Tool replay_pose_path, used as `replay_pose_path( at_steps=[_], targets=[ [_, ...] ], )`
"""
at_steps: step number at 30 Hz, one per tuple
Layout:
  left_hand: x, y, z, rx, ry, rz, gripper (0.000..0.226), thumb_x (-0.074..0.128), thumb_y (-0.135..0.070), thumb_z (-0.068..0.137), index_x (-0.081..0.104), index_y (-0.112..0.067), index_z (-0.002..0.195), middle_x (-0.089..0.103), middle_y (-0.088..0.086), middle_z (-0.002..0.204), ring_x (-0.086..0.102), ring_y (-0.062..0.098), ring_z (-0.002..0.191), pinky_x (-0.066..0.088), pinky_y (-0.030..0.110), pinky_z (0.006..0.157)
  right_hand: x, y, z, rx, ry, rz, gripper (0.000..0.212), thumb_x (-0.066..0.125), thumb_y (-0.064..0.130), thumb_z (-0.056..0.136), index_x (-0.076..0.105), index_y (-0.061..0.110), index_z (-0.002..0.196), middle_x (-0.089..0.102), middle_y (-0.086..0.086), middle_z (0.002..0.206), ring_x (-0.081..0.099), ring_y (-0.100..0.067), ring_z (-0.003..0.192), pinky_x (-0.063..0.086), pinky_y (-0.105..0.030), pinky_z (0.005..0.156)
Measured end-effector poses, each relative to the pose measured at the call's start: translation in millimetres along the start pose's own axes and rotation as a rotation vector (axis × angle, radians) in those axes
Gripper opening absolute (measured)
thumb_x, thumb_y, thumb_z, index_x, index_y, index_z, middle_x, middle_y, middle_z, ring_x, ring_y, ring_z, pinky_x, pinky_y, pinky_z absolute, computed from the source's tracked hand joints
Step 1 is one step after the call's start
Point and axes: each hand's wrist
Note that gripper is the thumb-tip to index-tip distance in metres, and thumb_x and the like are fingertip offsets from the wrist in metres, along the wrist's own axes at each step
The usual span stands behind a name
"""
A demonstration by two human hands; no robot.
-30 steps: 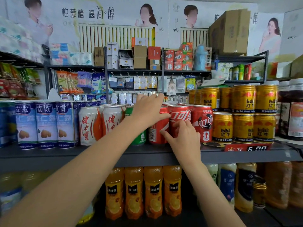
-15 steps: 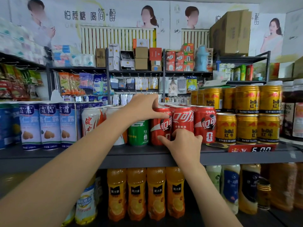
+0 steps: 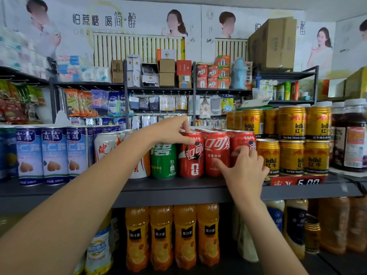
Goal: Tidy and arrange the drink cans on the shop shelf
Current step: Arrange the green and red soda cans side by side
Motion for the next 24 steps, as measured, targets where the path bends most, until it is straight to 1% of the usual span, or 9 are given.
replay_pose_path(
  at_steps=[2, 4, 6, 7, 10, 14, 17, 21, 24],
  targets=[
    [5.6, -4.2, 0.0, -0.001, -0.079, 0.021, 0.041, 0.065, -0.047, 0.078, 0.049, -0.019, 0.103, 0.052, -0.001, 0.127, 0.047, 0.018, 0.119, 0.039, 0.034, 0.098, 4.2, -0.8, -0.7, -0.01, 0.067, -0.085, 0.064, 0.057, 0.061, 0.078, 0.047, 0.014, 0.121, 0.052, -0.005, 0.121, 0.047, -0.025, 0.114, 0.031, -0.04, 0.095],
    [14.4, -8.6, 0.2, 0.006, -0.155, 0.111, 0.045, 0.065, -0.052, 0.075, 0.048, -0.02, 0.101, 0.058, -0.001, 0.115, 0.052, 0.019, 0.109, 0.041, 0.039, 0.096, 10.6, 1.8, -2.4, -0.017, 0.082, -0.126, 0.071, 0.056, 0.062, 0.078, 0.045, 0.011, 0.125, 0.053, -0.006, 0.123, 0.048, -0.025, 0.116, 0.032, -0.04, 0.096],
    [21.1, -8.8, -0.4, 0.022, -0.186, 0.146, 0.044, 0.067, -0.051, 0.074, 0.045, -0.02, 0.098, 0.06, 0.0, 0.107, 0.054, 0.02, 0.102, 0.043, 0.039, 0.093, 14.5, 3.8, -3.3, -0.005, 0.077, -0.119, 0.075, 0.057, 0.062, 0.078, 0.042, 0.009, 0.129, 0.053, -0.006, 0.125, 0.048, -0.024, 0.117, 0.032, -0.04, 0.098],
    [22.1, -7.2, -0.6, 0.026, -0.185, 0.132, 0.043, 0.067, -0.049, 0.074, 0.045, -0.021, 0.096, 0.061, 0.0, 0.106, 0.054, 0.021, 0.102, 0.044, 0.04, 0.092, 15.7, 4.5, -3.1, -0.002, 0.075, -0.112, 0.077, 0.058, 0.061, 0.078, 0.041, 0.008, 0.131, 0.053, -0.006, 0.126, 0.048, -0.024, 0.118, 0.032, -0.04, 0.099],
    [20.5, -2.9, -1.5, 0.017, -0.167, 0.088, 0.042, 0.069, -0.047, 0.073, 0.046, -0.022, 0.098, 0.06, 0.0, 0.111, 0.052, 0.022, 0.108, 0.045, 0.042, 0.092, 16.9, 4.8, -2.7, 0.009, 0.095, -0.085, 0.079, 0.059, 0.059, 0.078, 0.038, 0.008, 0.135, 0.052, -0.006, 0.128, 0.047, -0.024, 0.121, 0.03, -0.041, 0.101],
    [21.6, -3.2, -2.7, 0.015, -0.162, 0.099, 0.042, 0.067, -0.046, 0.075, 0.045, -0.021, 0.101, 0.058, 0.003, 0.116, 0.049, 0.023, 0.112, 0.044, 0.043, 0.093, 15.5, 1.7, 0.8, 0.035, 0.127, -0.012, 0.077, 0.063, 0.058, 0.076, 0.041, 0.01, 0.133, 0.053, -0.005, 0.127, 0.048, -0.024, 0.119, 0.03, -0.044, 0.101],
    [20.1, -4.7, -4.8, 0.015, -0.154, 0.103, 0.042, 0.066, -0.045, 0.077, 0.044, -0.02, 0.103, 0.057, 0.005, 0.12, 0.048, 0.024, 0.114, 0.043, 0.042, 0.095, 12.3, 4.0, -0.5, 0.027, 0.156, -0.056, 0.076, 0.06, 0.056, 0.08, 0.038, 0.009, 0.135, 0.05, -0.007, 0.13, 0.046, -0.025, 0.121, 0.03, -0.044, 0.1],
    [18.4, -8.2, -7.1, 0.017, -0.139, 0.1, 0.042, 0.066, -0.041, 0.079, 0.045, -0.016, 0.107, 0.057, 0.007, 0.121, 0.051, 0.023, 0.112, 0.044, 0.037, 0.092, 13.2, 14.7, -4.8, 0.02, 0.211, -0.054, 0.064, 0.059, 0.053, 0.082, 0.042, 0.008, 0.125, 0.043, -0.008, 0.135, 0.048, -0.026, 0.12, 0.03, -0.044, 0.101],
    [17.9, -9.8, -8.0, 0.019, -0.141, 0.099, 0.044, 0.065, -0.04, 0.08, 0.045, -0.014, 0.109, 0.057, 0.007, 0.122, 0.053, 0.023, 0.11, 0.044, 0.034, 0.089, 14.5, 18.7, -3.9, 0.07, 0.199, -0.041, 0.078, 0.065, 0.053, 0.078, 0.032, 0.006, 0.131, 0.041, -0.009, 0.137, 0.045, -0.026, 0.123, 0.031, -0.045, 0.101]
  ],
)
Point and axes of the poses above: each hand's wrist, its own z-axis towards the middle knuckle, its own x-axis out of the palm, y = z × x
